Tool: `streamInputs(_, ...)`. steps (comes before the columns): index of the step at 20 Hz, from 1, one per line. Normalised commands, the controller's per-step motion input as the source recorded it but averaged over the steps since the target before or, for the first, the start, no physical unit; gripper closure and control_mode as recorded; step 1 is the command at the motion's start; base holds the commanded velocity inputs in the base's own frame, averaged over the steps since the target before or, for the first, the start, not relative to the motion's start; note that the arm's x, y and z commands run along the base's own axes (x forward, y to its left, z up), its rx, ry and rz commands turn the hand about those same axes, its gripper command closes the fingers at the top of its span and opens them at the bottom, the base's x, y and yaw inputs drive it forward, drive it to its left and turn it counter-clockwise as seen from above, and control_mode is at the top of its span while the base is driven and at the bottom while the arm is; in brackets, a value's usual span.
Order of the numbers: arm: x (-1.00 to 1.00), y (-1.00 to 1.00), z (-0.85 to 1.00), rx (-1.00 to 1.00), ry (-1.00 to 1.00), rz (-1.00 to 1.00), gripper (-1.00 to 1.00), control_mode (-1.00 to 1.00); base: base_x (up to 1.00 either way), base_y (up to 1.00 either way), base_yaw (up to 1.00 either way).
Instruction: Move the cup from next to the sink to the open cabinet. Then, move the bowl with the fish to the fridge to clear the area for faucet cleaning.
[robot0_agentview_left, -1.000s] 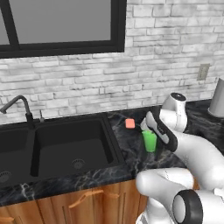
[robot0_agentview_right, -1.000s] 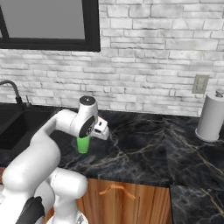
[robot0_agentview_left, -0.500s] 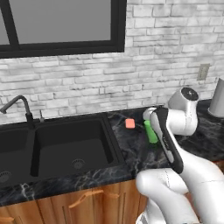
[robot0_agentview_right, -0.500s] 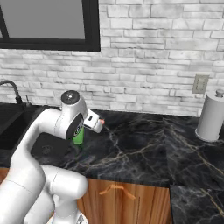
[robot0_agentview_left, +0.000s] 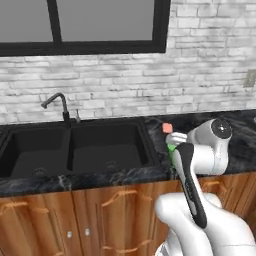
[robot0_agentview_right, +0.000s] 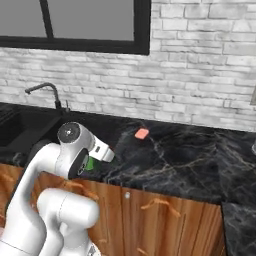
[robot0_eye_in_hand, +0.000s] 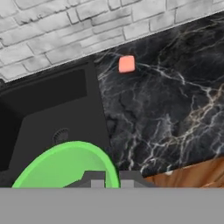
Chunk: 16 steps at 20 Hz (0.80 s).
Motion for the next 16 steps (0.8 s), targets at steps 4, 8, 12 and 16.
streamInputs(4, 0.0, 0.0, 0.0, 0.0, 0.0, 0.0, 1.0, 1.0, -0.14, 0.0, -0.69)
streamInputs(8, 0.0, 0.0, 0.0, 0.0, 0.0, 0.0, 1.0, 1.0, 0.0, 0.0, -1.0)
streamInputs(12, 0.0, 0.0, 0.0, 0.0, 0.0, 0.0, 1.0, 1.0, 0.0, 0.0, -1.0)
streamInputs(16, 0.0, 0.0, 0.0, 0.0, 0.0, 0.0, 1.0, 1.0, -0.07, 0.05, -1.0)
